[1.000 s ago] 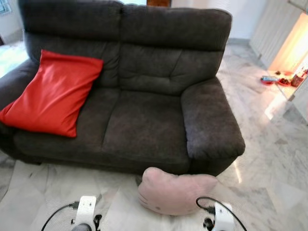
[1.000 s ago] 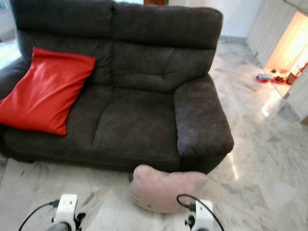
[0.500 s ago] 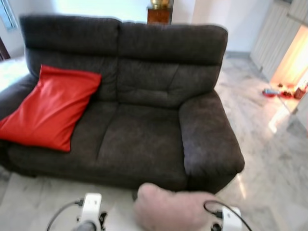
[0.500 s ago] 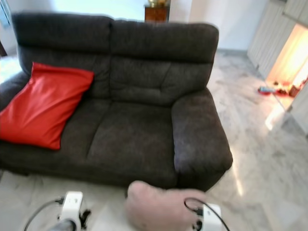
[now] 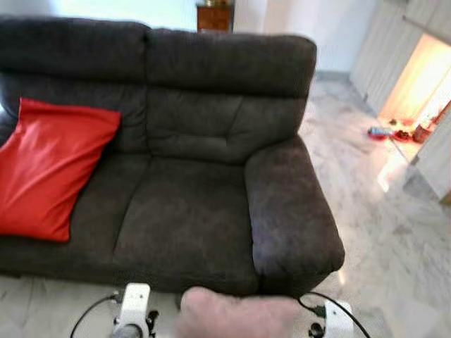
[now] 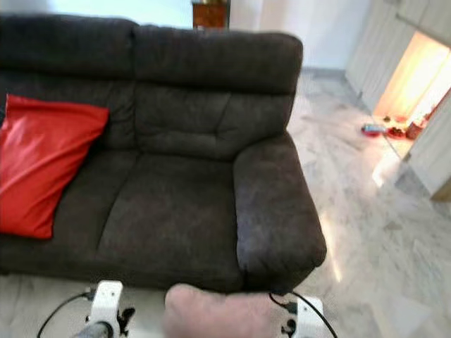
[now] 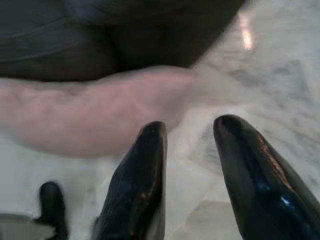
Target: Move the pillow to the sofa from floor
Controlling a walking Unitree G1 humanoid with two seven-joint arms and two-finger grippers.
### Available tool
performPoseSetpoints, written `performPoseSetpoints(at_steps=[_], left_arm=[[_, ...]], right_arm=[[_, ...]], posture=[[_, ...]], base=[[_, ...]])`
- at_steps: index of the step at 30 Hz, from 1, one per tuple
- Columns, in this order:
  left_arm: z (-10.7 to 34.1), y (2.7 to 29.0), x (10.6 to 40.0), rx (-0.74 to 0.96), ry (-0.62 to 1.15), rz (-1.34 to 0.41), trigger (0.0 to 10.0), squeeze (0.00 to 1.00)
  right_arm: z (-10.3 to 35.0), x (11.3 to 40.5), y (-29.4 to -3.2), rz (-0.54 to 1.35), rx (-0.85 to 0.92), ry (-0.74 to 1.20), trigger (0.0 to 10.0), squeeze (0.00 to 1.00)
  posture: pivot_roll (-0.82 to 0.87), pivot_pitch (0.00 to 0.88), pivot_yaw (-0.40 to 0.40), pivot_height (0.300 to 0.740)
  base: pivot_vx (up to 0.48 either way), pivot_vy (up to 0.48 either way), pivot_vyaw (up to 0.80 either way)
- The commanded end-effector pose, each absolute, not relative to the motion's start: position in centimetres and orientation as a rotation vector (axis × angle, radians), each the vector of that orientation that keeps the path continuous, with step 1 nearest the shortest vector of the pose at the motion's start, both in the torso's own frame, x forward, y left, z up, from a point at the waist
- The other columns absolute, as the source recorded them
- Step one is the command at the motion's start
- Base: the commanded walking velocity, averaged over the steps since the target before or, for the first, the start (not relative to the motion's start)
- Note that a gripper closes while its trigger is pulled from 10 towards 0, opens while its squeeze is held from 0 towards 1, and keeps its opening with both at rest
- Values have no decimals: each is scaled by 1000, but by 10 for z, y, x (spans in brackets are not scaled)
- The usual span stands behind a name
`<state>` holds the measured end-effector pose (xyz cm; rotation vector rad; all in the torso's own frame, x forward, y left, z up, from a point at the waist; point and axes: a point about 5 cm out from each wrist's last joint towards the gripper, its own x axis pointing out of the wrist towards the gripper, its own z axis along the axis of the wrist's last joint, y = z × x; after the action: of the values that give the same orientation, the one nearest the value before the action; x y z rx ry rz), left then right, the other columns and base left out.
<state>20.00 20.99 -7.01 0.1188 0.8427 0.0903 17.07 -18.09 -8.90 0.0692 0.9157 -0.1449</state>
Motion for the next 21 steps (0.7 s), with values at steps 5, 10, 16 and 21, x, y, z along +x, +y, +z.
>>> performPoseSetpoints(at_steps=[5, 10, 16, 21], left_arm=[[-71, 203, 200, 99, 844, 72, 10000, 0], [-72, 200, 200, 92, 846, 49, 10000, 0], [-72, 200, 200, 93, 847, 54, 10000, 0], [-72, 201, 200, 97, 846, 56, 10000, 0]], right_arm=[[-89, 169, -190, -164, 55, 920, 10000, 0], [-89, 169, -189, -163, 54, 920, 10000, 0], [-89, 169, -189, -161, 55, 917, 10000, 0], [-89, 169, -189, -159, 56, 914, 10000, 0]], posture=[[2, 0, -73, 740], [2, 0, -72, 740], [3, 0, -74, 740], [3, 0, -74, 740]], base=[[282, 0, 0], [0, 0, 0], [0, 0, 0], [0, 0, 0]])
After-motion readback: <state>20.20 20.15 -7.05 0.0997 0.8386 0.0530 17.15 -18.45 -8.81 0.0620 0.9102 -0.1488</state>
